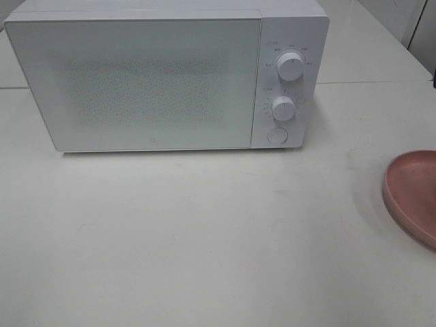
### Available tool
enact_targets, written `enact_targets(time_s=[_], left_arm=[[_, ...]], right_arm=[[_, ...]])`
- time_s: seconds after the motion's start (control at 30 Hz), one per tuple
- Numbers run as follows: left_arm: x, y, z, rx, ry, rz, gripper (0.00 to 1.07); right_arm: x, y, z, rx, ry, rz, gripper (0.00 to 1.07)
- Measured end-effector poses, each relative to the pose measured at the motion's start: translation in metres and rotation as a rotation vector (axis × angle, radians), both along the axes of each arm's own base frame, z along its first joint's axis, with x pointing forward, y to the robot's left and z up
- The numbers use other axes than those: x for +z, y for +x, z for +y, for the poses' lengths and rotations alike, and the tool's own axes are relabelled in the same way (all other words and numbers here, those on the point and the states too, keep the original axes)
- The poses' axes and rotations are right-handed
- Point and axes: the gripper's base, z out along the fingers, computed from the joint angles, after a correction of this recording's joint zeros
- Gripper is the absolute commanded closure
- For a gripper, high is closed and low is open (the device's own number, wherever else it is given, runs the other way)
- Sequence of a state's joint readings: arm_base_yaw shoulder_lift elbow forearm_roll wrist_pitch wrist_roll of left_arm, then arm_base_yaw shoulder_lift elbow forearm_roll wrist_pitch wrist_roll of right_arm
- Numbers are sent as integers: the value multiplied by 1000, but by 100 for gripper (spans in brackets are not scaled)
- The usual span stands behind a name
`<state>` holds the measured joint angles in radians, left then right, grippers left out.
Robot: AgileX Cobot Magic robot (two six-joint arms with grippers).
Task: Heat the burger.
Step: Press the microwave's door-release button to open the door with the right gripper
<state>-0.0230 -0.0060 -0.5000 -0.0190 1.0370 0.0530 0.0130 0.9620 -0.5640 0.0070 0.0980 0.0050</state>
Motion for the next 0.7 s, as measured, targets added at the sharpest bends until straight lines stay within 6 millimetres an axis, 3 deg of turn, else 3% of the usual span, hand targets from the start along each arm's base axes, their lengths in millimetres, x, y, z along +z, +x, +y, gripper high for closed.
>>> enact_targets(time_s=[0.4, 0.7], left_arm=[[0, 0, 0, 0, 0, 0, 9], [0, 0, 0, 0, 0, 0, 9]], right_arm=[[-19, 30, 1, 2, -4, -100, 32], [-52, 38, 23, 68, 19, -195, 32]])
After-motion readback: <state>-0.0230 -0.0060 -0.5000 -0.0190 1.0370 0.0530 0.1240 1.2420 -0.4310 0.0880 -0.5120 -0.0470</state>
